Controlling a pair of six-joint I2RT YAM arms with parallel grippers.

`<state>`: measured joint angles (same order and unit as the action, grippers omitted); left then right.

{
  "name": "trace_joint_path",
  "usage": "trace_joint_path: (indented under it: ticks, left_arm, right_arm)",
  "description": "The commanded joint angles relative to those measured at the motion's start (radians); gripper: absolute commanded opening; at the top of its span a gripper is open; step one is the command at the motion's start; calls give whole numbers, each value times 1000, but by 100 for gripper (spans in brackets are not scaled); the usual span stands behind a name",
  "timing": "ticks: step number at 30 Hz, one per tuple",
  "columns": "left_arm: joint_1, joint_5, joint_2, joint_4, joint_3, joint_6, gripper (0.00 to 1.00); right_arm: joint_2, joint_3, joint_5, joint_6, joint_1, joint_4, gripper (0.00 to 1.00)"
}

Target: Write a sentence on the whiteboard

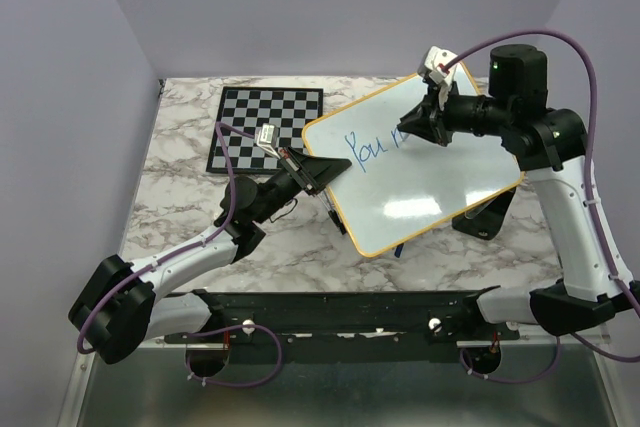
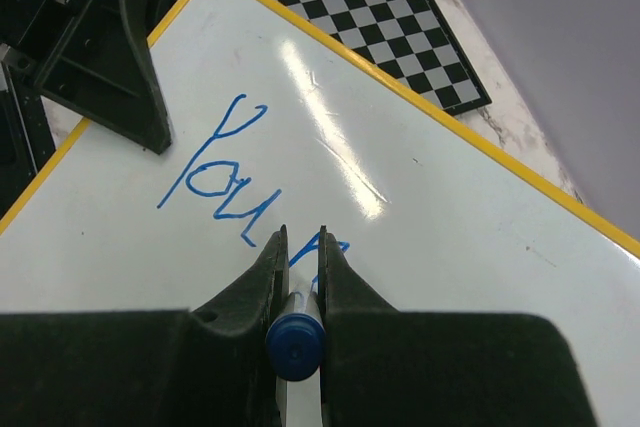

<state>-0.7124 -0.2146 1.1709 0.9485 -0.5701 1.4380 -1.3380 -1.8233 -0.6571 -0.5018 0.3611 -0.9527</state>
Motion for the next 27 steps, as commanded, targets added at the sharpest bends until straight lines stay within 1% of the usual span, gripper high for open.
trace_joint_path:
  ticks: [1, 12, 17, 21, 24, 27]
  left_arm:
    - [4, 31, -22, 263, -45, 67, 0]
    - [4, 29, -24, 263, -43, 67, 0]
    - [4, 29, -25, 265, -42, 67, 0]
    - [4, 32, -27, 265, -40, 67, 0]
    - [4, 30, -27, 268, -39, 68, 0]
    - [5, 31, -25, 273, -37, 70, 0]
  right_arm:
    - [16, 16, -18, -29, 6, -61, 0]
    - [-66, -91, -4, 25, 7, 2, 1]
    - [-70, -90, 53, 55, 6, 55, 0]
    - [-58, -82, 103, 62, 2, 66, 1]
    - [-49, -67, 102, 60, -4, 69, 0]
    - [-40, -57, 82, 43, -5, 34, 0]
